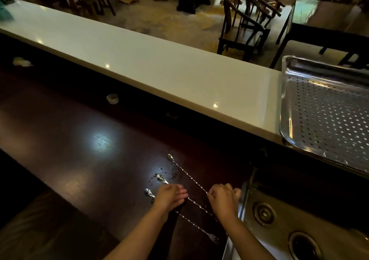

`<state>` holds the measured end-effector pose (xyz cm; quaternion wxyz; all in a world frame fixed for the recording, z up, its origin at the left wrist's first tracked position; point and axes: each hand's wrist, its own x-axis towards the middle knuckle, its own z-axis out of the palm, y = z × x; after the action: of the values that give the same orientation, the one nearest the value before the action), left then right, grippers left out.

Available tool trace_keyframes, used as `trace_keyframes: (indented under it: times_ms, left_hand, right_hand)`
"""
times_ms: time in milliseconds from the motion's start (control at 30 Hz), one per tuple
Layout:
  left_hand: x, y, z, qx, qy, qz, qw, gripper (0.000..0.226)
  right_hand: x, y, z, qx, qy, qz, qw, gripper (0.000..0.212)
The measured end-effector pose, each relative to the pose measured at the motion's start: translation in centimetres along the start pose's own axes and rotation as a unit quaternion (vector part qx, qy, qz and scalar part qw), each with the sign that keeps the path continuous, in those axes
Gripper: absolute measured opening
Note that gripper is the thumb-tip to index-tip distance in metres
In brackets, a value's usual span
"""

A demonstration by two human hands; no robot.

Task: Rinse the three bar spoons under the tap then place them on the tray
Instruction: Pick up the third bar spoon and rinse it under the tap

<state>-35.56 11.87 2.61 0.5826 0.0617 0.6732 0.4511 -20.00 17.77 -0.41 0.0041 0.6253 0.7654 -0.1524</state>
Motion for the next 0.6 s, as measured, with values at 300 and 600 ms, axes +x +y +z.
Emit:
trace_keyframes:
  times_ms: [300,600]
  left_hand:
    - [0.3,-0.4,7.0,-0.095,-0.055,-0.087,0.99,0.013]
    - [-0.5,-1.2,10.3,-0.114,-0.063,-0.036,0.991,0.025]
  right_hand:
    - [-2.5,2.2,-1.9,0.043,-0.001,0.0,0.999,0.017]
    - [-6.1,7.4,-4.6,0.141,0.043,0.059,0.987,0.012]
